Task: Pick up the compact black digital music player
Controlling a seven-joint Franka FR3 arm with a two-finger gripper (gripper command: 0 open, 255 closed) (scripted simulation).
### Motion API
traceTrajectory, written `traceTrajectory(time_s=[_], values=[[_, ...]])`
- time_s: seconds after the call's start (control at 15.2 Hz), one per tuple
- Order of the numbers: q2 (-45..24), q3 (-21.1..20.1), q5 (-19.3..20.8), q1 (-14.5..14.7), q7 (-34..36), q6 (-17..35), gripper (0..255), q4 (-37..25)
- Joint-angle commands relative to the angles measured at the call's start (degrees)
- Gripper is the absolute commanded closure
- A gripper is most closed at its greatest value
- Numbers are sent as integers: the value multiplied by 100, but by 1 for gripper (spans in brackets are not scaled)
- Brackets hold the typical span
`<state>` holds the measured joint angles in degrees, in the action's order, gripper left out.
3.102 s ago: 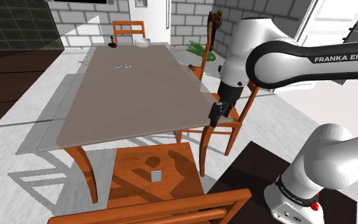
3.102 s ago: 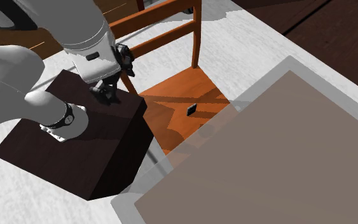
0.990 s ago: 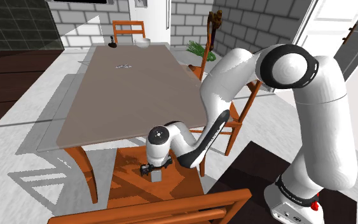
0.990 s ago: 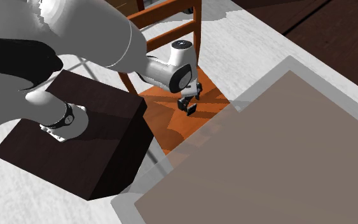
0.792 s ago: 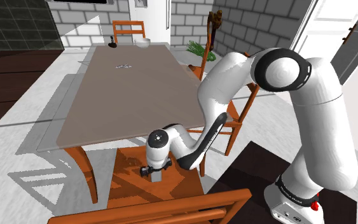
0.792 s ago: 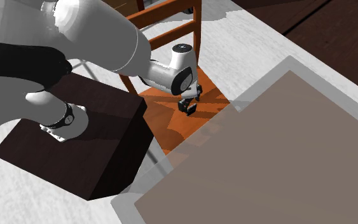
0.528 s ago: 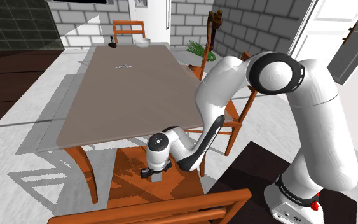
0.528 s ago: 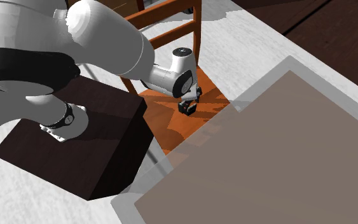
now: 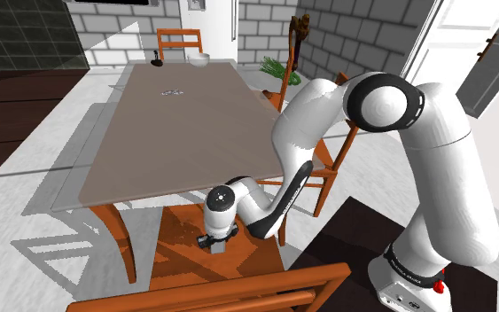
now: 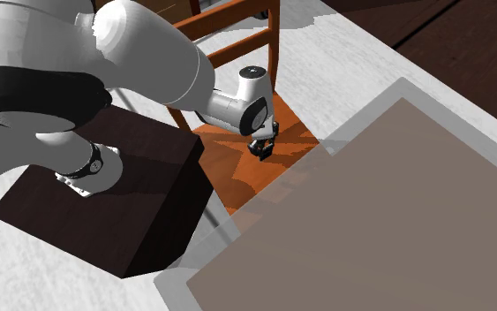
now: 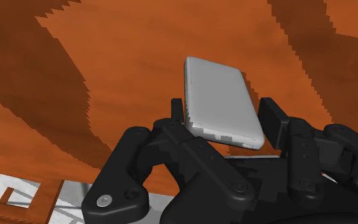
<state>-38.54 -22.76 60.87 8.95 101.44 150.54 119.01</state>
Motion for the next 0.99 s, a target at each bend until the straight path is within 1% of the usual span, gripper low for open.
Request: traceTrajectory(time_s=[0.0, 0.13, 0.92], values=[[-5, 6, 0, -3, 0, -5, 255, 10], [55, -38, -62, -34, -56, -38, 255, 33], [895, -616, -884, -478, -747, -404, 255, 390]])
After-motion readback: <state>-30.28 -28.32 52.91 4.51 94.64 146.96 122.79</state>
